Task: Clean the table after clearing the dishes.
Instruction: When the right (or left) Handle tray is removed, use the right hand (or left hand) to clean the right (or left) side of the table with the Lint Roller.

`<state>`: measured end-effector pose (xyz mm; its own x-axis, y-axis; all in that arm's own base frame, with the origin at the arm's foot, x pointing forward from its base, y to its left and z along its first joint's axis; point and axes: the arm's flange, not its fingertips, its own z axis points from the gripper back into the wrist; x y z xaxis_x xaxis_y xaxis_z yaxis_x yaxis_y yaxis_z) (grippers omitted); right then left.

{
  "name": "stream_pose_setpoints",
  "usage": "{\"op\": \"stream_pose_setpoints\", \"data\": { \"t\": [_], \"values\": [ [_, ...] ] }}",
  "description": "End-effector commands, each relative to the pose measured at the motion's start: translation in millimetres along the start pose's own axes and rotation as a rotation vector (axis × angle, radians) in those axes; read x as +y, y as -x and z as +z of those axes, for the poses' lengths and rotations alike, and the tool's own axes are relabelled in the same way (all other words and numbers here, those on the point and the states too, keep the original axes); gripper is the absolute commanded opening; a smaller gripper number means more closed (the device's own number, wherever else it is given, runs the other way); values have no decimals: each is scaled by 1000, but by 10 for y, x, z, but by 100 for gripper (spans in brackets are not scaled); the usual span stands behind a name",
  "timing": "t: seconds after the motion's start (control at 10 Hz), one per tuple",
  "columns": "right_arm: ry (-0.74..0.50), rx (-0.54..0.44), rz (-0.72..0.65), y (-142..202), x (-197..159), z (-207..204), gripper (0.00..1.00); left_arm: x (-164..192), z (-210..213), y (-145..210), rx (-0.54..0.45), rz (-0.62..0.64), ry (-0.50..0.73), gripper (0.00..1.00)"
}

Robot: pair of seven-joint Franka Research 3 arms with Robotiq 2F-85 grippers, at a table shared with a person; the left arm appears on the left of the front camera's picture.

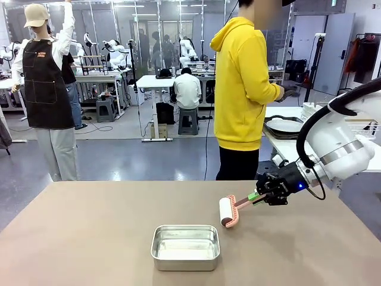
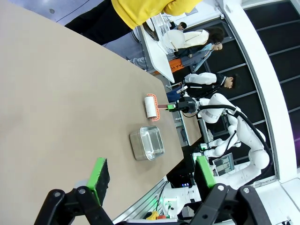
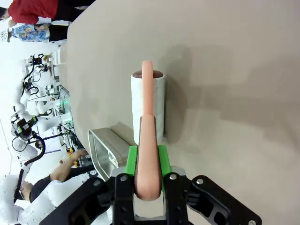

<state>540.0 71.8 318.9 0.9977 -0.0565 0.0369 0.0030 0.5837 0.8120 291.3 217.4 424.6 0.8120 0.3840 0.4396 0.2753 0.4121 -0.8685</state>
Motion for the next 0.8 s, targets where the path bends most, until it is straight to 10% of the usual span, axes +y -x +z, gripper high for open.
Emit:
{"op": "stream_pose_setpoints", "data": {
  "t": [0.0,0.7],
  "values": [
    [10,10,-70,-128,4,-53,21,-34,11,6,-13,-3,19,93],
    [69,112,-240,-444,-459,445,21,-34,11,6,-13,-3,19,93]
  ]
}}
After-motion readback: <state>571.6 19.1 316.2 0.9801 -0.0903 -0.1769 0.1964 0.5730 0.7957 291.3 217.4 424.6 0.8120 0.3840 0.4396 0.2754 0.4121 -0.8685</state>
